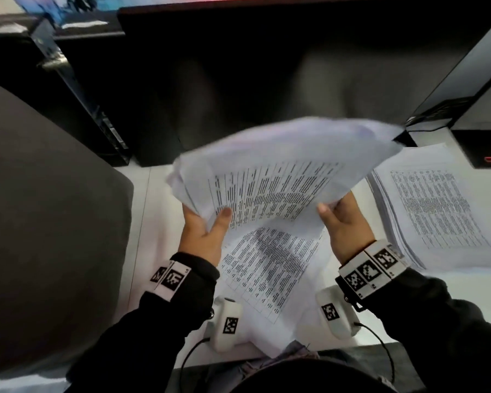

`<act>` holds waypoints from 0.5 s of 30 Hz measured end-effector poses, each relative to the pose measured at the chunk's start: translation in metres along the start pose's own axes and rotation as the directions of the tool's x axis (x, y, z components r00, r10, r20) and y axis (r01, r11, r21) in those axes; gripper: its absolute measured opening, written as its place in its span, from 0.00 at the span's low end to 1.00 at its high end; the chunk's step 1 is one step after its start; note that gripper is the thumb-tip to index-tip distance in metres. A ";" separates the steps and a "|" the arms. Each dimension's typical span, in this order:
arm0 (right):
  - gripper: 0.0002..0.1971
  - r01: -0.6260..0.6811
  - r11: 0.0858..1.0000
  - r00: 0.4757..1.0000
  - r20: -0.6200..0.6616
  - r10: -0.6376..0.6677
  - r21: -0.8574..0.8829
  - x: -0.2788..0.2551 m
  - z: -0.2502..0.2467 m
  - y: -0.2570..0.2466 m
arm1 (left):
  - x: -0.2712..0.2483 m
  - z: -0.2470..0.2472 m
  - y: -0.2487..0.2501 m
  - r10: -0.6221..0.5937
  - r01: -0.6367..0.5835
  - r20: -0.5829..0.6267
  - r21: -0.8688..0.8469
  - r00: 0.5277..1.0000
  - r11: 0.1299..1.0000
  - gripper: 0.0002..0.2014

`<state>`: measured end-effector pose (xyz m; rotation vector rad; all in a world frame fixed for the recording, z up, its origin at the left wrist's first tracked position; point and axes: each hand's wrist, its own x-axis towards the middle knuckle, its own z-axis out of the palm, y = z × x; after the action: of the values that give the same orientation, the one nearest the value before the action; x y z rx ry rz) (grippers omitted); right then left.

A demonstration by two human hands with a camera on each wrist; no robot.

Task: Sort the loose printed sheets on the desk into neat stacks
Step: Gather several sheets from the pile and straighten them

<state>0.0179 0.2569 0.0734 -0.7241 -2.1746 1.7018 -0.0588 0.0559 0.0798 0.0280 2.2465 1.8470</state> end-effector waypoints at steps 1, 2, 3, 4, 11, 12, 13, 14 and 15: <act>0.20 -0.004 1.000 1.000 0.017 0.004 -0.012 -0.002 0.001 0.000 | 0.001 0.002 -0.003 0.000 0.000 -0.005 -0.016 1.000 1.000 0.29; 0.20 -0.003 0.999 1.000 0.027 0.004 -0.034 -0.003 0.002 0.001 | 0.001 0.003 -0.004 -0.009 0.009 -0.005 -0.015 1.000 1.000 0.30; 0.21 0.003 0.999 0.999 0.042 -0.001 -0.054 -0.003 0.003 0.000 | 0.002 0.004 -0.005 -0.005 0.005 0.006 -0.011 1.000 1.000 0.29; 0.22 0.009 0.998 0.999 0.049 -0.006 -0.068 -0.002 0.005 -0.001 | 0.003 0.005 -0.006 0.008 -0.008 0.015 -0.017 1.000 1.000 0.25; 0.20 -0.030 0.999 0.999 -0.021 0.029 -0.027 0.007 0.011 -0.009 | 0.010 0.013 0.006 0.047 -0.047 0.024 0.000 0.999 0.999 0.16; 0.21 -0.049 0.999 0.999 -0.016 0.049 -0.013 0.009 0.010 -0.007 | 0.013 0.013 0.003 0.030 -0.030 0.010 -0.002 1.000 1.000 0.16; 0.21 -0.066 0.998 0.998 -0.006 0.066 -0.008 0.011 0.009 -0.005 | 0.014 0.012 0.001 0.007 -0.007 0.005 -0.002 1.000 1.000 0.17; 0.22 -0.082 0.996 0.997 0.005 0.083 -0.015 0.014 0.009 -0.002 | 0.016 0.013 -0.002 -0.019 0.018 0.008 0.007 1.000 1.000 0.19; 0.22 -0.096 0.995 0.995 0.018 0.096 -0.031 0.016 0.008 0.001 | 0.017 0.014 -0.004 -0.045 0.045 0.017 0.023 0.999 0.999 0.20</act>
<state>0.0002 0.2591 0.0692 -0.8363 -2.2161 1.7319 -0.0718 0.0711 0.0710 -0.0028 2.2376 1.7915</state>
